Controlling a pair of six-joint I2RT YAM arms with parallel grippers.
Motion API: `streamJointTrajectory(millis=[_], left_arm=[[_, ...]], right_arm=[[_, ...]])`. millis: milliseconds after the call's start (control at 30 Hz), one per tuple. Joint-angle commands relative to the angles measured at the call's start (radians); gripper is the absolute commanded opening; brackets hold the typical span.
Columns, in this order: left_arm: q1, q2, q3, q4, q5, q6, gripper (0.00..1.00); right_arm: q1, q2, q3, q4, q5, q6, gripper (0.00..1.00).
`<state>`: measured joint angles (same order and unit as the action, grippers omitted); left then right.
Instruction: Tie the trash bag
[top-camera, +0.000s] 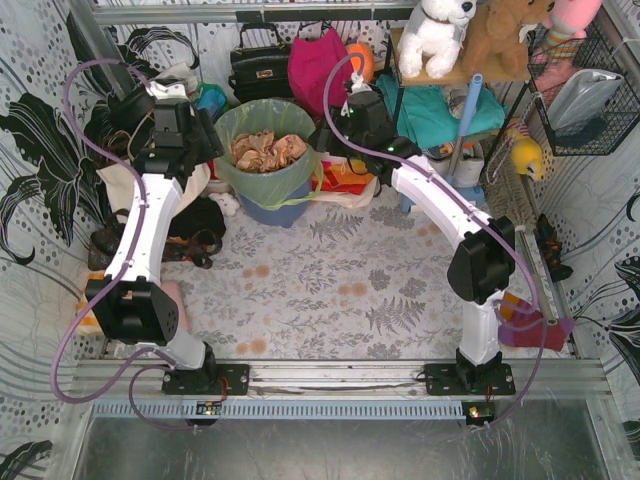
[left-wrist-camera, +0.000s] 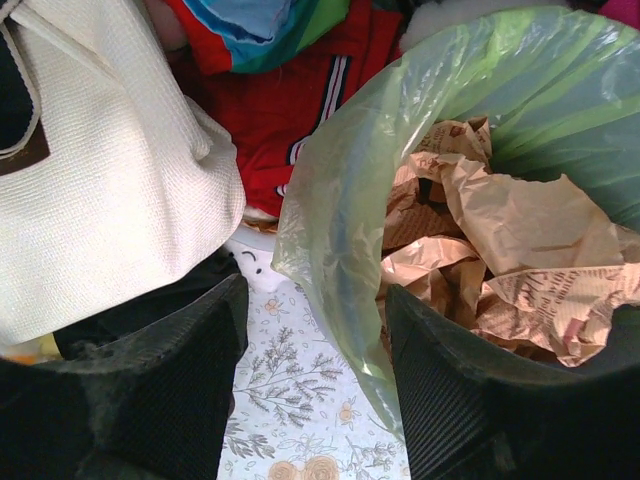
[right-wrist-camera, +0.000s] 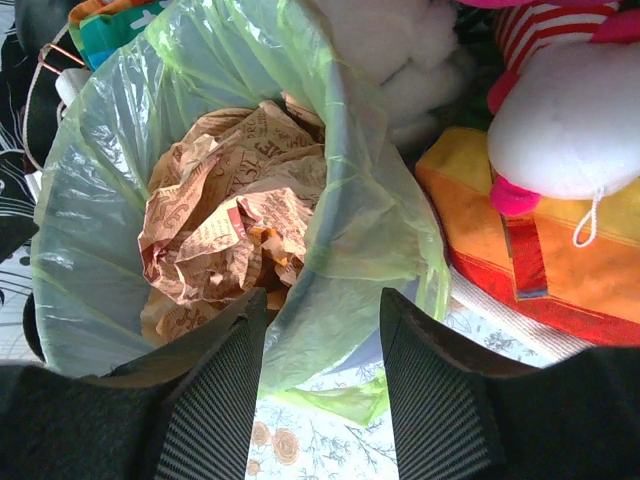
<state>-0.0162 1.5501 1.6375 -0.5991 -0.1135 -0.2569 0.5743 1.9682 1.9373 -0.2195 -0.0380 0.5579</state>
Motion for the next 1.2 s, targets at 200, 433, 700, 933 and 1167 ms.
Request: streamJointTrajectory(millis=[200,433,700,933,1167], left_arm=[[0.035,0.068,0.057,0.047,0.099,0.039,0.58],[0.037,0.104,0.088,0.044,0.14,0.045,0.4],[0.036,0.107,0.085,0.036,0.15,0.059,0.36],[0.036,0.11,0.081,0.028,0.164,0.062,0.3],[0.036,0.089,0.075,0.014,0.209,0.082,0.11]], right_arm=[[0.021,0.043,0.049,0.09,-0.057,0.044,0.45],[0.024,0.059,0.061,0.089,-0.051,0.066,0.41],[0.03,0.082,0.081,0.09,-0.049,0.081,0.37],[0.031,0.085,0.083,0.085,-0.031,0.089,0.25],[0.03,0.058,0.063,0.095,-0.018,0.093,0.12]])
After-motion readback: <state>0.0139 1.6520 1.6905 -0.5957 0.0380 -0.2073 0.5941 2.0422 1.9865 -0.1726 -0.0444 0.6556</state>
